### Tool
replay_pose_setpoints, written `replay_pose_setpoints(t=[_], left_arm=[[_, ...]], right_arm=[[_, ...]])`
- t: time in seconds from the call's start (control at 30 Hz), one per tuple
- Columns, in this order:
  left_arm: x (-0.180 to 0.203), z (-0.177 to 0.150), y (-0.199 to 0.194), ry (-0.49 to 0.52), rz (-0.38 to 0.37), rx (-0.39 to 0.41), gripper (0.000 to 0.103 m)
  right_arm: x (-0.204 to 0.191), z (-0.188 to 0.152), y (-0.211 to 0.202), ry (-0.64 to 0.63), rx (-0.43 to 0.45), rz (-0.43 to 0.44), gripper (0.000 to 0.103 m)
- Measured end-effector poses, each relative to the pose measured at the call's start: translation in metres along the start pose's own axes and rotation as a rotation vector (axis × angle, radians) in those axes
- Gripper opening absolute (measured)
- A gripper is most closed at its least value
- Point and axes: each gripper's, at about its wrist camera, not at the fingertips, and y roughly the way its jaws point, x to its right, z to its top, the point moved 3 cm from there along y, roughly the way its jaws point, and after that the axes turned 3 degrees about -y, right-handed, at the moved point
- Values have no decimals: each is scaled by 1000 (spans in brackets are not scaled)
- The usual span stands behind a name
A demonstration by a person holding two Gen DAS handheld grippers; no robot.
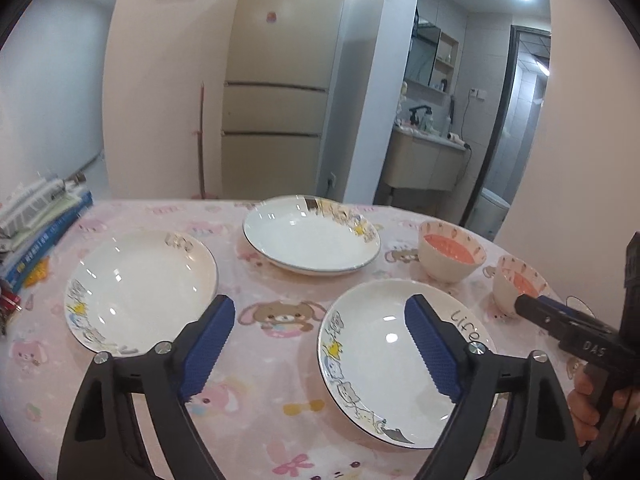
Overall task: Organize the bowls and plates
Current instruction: 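Reach both grippers to the rim of a white 'Life' plate and pinch it, then lift the 'Life' plate with both grippers and carry it over the other 'Life' plate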
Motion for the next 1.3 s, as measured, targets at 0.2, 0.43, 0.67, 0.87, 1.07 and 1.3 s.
replay_pose_setpoints(t=[0.2, 0.43, 0.67, 0.87, 1.07, 1.3], left_arm=[[-11, -15, 40, -83, -74, -141, 59], [-23, -34, 69, -144, -111, -223, 52], [-20, -52, 84, -169, -167, -295, 39], [-16, -58, 87, -178, -186, -326, 28], [-18, -61, 92, -181, -164, -335, 17], [-18, -61, 91, -192, -162, -334, 17]], right_arm=[[18, -12, 29, 127, -90, 95, 55], [31, -28, 56, 229, -187, 170, 29], [28, -38, 66, 229, -238, 138, 18], [31, -43, 73, 250, -266, 148, 13], [31, -43, 72, 251, -258, 144, 12], [32, -43, 72, 246, -253, 145, 12]])
